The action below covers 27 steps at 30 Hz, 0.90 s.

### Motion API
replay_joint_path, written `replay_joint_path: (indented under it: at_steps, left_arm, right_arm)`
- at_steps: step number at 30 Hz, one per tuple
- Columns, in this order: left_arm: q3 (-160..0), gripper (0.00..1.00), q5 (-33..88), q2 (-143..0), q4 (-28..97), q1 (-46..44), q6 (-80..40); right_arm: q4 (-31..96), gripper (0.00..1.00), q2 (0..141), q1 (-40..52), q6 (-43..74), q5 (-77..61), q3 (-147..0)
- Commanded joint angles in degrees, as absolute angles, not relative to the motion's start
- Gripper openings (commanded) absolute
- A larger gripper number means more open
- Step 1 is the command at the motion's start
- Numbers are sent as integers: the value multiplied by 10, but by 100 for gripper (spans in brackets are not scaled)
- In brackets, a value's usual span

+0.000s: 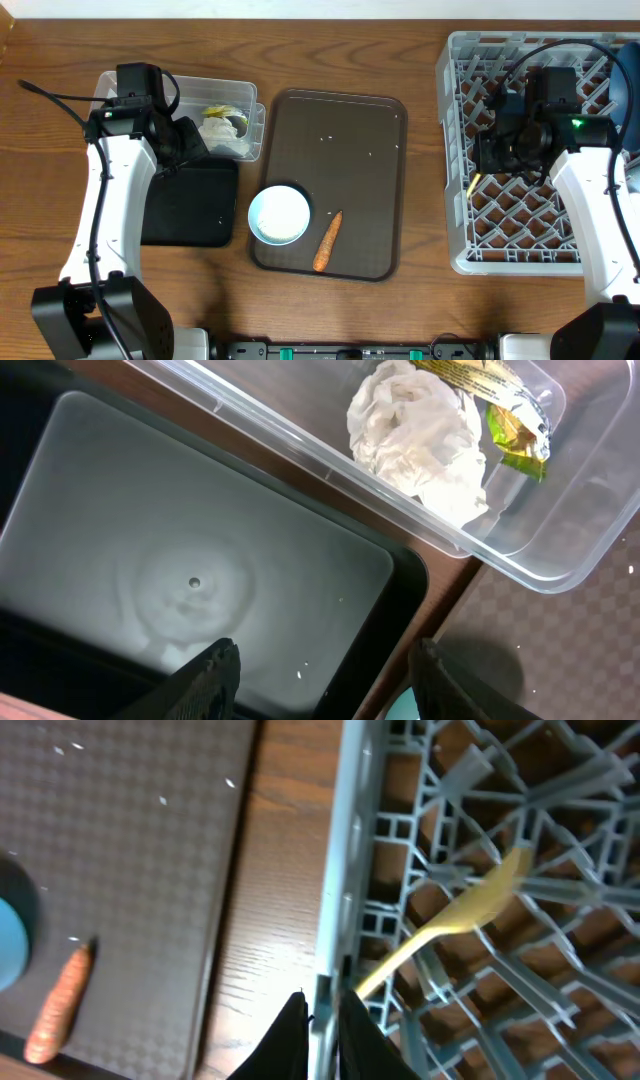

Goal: Sort waste into correct bins and load items into the dishwasher rack
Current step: 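Open right gripper and withdraw it from the rack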

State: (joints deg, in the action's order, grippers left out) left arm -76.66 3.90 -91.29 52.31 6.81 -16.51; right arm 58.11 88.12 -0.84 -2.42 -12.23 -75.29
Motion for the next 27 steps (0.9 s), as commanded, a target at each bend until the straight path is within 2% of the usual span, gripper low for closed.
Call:
replay_joint_path:
  at_steps: [1, 10, 15, 18, 23, 27]
  left_arm:
    - [-771, 57, 36, -901, 524, 69, -168]
    - [-771, 57, 36, -901, 523, 69, -168]
    - [-771, 57, 36, -901, 523, 69, -168]
    - [-771, 57, 36, -901, 523, 69, -168]
    - [-771, 57, 36, -901, 529, 60, -168]
    - [-771, 57, 36, -901, 531, 35, -168]
  right_arm:
    - [591, 10, 891, -12, -26, -75, -752]
    - [563, 13, 903, -11, -22, -113, -752]
    - [489, 22, 903, 1, -37, -228, -753]
    - [445, 35, 903, 27, -40, -276, -752]
    - [419, 52, 910, 92, -40, -238, -752]
    - [418, 58, 933, 139, -39, -199, -752]
